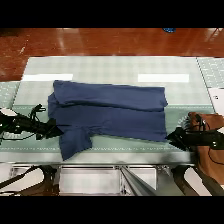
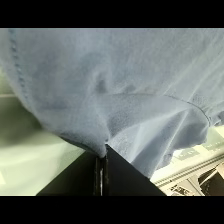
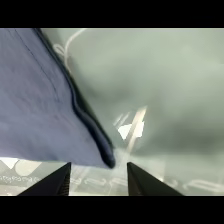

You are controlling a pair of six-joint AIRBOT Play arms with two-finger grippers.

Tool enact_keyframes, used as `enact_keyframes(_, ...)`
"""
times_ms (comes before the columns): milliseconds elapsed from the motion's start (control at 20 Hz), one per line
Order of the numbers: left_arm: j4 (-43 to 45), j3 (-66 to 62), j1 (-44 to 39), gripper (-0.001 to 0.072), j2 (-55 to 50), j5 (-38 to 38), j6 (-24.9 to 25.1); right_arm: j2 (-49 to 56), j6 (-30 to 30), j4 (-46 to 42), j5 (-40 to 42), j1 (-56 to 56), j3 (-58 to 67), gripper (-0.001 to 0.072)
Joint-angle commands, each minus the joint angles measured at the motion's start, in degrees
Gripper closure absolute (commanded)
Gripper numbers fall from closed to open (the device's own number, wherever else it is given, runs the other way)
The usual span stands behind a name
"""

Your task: Fold the shirts.

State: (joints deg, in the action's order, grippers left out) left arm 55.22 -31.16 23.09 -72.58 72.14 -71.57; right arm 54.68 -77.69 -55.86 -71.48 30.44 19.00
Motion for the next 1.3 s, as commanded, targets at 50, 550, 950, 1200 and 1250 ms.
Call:
enact_keyframes(50, -0.02, -0.07, -0.02, 0.0688, 0.02, 0.02, 0.0, 6.6, 1.07, 8.59, 9.77, -8.15, 0.39, 0.0303)
enact_keyframes(550, -9.94, -14.38, -0.07, 0.0688, -0.13, 0.9, 2.19, 7.06, 3.34, 6.49, 3.69, -14.12, 19.8, 0.0681)
enact_keyframes(950, -10.25, -42.6, -7.85, 0.0688, -17.7, 1.03, -5.84, 19.63, 1.49, 9.42, 8.22, -14.19, 33.55, 0.0681)
enact_keyframes(1200, -10.23, -60.19, -11.85, 0.0688, -32.72, 4.52, -11.47, 30.34, 1.86, 11.65, 8.96, -14.19, 41.92, 0.0681)
enact_keyframes(1250, -10.21, -62.45, -12.07, 0.0688, -34.8, 4.66, -12.39, 31.82, 1.88, 12.0, 9.09, -14.19, 43.36, 0.0681)
